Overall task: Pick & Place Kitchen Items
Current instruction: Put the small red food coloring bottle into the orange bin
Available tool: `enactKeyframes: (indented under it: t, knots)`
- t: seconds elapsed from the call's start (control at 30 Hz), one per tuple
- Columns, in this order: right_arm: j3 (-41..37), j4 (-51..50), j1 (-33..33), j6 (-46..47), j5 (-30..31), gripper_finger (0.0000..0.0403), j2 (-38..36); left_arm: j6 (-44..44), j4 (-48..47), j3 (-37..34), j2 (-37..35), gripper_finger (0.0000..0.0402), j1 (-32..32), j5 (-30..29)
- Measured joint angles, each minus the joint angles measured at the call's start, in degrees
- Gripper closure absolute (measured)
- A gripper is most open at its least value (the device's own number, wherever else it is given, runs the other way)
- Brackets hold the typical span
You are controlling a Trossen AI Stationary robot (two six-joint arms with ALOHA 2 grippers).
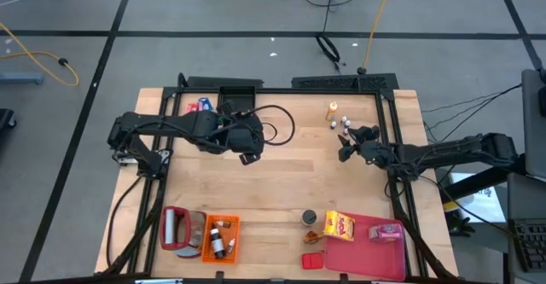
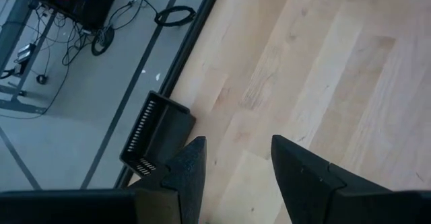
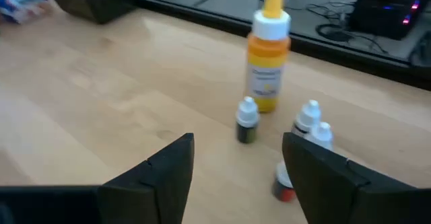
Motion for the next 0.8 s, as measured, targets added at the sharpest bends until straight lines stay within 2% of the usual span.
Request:
enactKeyframes:
  t: [0.13,0.37,0.6,0.8]
  knots:
    - [0.0,-0.4,-1.5,-0.2,-0.5,0.0203,0.8,0.0,0.5,0.0,0.0,0.0231,0.3,0.0]
    - [0.0,-2.6,-6.5,0.0,-6.8,0.0218,4.1,0.5,0.5,0.0,0.0,0.0231,0.5,0.0]
    - [0.0,-0.6,-10.5,-0.1,-8.5,0.0217,8.2,0.6,0.6,0.0,0.0,0.0231,0.5,0.0]
    - [0.0,5.3,-12.8,-1.9,-10.9,0.023,12.4,0.9,0.6,0.0,0.0,0.0231,0.5,0.0]
